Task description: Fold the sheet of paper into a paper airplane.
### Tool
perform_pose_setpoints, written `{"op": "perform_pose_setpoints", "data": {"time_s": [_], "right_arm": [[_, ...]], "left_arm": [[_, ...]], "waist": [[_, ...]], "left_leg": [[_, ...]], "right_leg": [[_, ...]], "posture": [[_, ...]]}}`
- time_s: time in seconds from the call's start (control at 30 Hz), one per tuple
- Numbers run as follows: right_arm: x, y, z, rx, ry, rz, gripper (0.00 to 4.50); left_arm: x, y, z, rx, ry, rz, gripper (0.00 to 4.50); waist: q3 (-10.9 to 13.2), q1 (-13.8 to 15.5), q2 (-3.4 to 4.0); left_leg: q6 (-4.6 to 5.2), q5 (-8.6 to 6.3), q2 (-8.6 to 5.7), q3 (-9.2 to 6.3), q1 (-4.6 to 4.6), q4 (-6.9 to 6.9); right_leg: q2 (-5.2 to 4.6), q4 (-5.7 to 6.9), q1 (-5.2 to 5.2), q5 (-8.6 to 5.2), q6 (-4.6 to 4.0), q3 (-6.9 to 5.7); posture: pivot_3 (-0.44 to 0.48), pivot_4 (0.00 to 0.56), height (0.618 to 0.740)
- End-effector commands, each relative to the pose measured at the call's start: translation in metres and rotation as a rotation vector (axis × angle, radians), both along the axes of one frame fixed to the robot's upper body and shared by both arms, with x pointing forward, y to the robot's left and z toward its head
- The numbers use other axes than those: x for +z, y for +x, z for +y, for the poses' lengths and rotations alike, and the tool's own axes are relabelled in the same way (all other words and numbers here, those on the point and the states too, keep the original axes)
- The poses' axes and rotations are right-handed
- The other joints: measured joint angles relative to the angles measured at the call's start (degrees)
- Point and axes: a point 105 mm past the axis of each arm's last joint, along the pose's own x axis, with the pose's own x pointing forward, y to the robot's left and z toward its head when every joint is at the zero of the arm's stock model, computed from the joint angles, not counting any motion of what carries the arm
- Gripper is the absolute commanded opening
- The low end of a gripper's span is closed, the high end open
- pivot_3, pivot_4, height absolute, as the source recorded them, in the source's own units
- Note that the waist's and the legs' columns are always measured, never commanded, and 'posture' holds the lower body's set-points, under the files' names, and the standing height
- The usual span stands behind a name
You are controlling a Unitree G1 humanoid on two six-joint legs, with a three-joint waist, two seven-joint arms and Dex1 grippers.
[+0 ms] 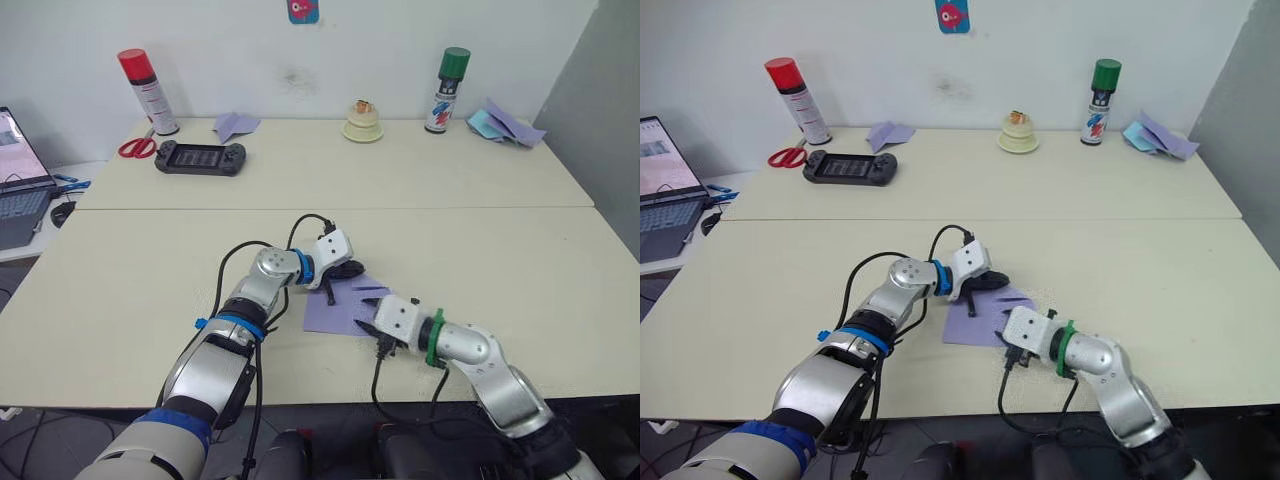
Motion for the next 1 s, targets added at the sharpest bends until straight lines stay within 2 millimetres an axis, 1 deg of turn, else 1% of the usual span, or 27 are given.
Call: {"op": "perform_pose_setpoints", "data": {"time_s": [0.03,0.07,0.17,0.2,0.33,0.43,0.77,0.9,1.0], "right_arm": [[0.039,0.008,-0.003,-0.056,0.165,-0.015,1.48],[0.038,0.013,-0.004,-0.082,0.190,0.012,1.23],[0.033,0.028,-0.005,-0.140,0.203,0.064,0.14],[0.030,0.034,-0.005,-0.159,0.200,0.081,0.04],[0.020,0.052,-0.005,-0.204,0.186,0.124,0.04],[0.013,0.060,-0.006,-0.221,0.169,0.143,0.04],[0.000,0.066,0.000,-0.194,0.124,0.164,0.04],[-0.008,0.068,-0.002,-0.215,0.110,0.191,0.04],[-0.017,0.067,-0.007,-0.246,0.113,0.242,0.04]], "left_arm": [[-0.024,-0.007,0.011,0.013,0.073,0.062,0.00],[-0.024,-0.007,0.011,0.011,0.073,0.062,0.00],[-0.025,-0.007,0.009,0.007,0.072,0.061,0.00],[-0.025,-0.008,0.008,0.004,0.072,0.061,0.00],[-0.025,-0.009,0.007,-0.004,0.074,0.060,0.00],[-0.026,-0.009,0.007,-0.008,0.076,0.059,0.00],[-0.028,-0.012,0.005,-0.018,0.078,0.060,0.00],[-0.029,-0.013,0.005,-0.022,0.078,0.061,0.00],[-0.030,-0.013,0.004,-0.023,0.080,0.061,0.00]], "waist": [[0.00,0.01,0.00],[0.00,0.01,0.00],[0.00,0.12,0.00],[0.00,0.14,0.00],[0.00,0.18,0.00],[0.00,0.20,0.00],[0.00,0.20,0.00],[-0.01,0.20,0.00],[-0.01,0.20,0.01]], "left_leg": [[0.00,0.00,0.01,-0.03,0.00,0.00],[0.00,0.00,0.02,-0.04,0.00,-0.01],[0.00,0.00,0.01,-0.06,-0.01,-0.03],[0.00,0.00,-0.01,-0.05,-0.02,-0.03],[0.00,0.00,-0.03,0.00,-0.02,-0.02],[0.00,0.00,-0.03,-0.01,-0.03,-0.03],[0.00,0.00,-0.03,0.01,-0.04,-0.02],[0.00,0.00,-0.03,0.00,-0.04,-0.02],[0.00,0.00,-0.03,0.00,-0.04,-0.02]], "right_leg": [[0.00,0.00,0.01,0.00,0.00,-0.01],[0.00,0.00,0.01,0.00,0.00,0.00],[0.00,-0.01,-0.01,0.00,0.00,-0.01],[-0.01,-0.01,-0.01,0.00,0.00,0.00],[-0.04,0.00,-0.04,0.01,-0.01,0.00],[-0.04,0.00,-0.04,0.01,-0.01,0.00],[-0.03,0.01,-0.05,0.01,-0.01,-0.01],[-0.03,0.01,-0.05,0.01,-0.01,-0.01],[-0.03,0.01,-0.04,0.01,-0.01,-0.01]], "posture": [[0.000,0.150,0.722],[0.000,0.150,0.722],[0.000,0.150,0.722],[0.000,0.150,0.722],[0.000,0.150,0.722],[0.000,0.150,0.722],[0.000,0.150,0.722],[0.000,0.150,0.722],[0.000,0.150,0.722]]}}
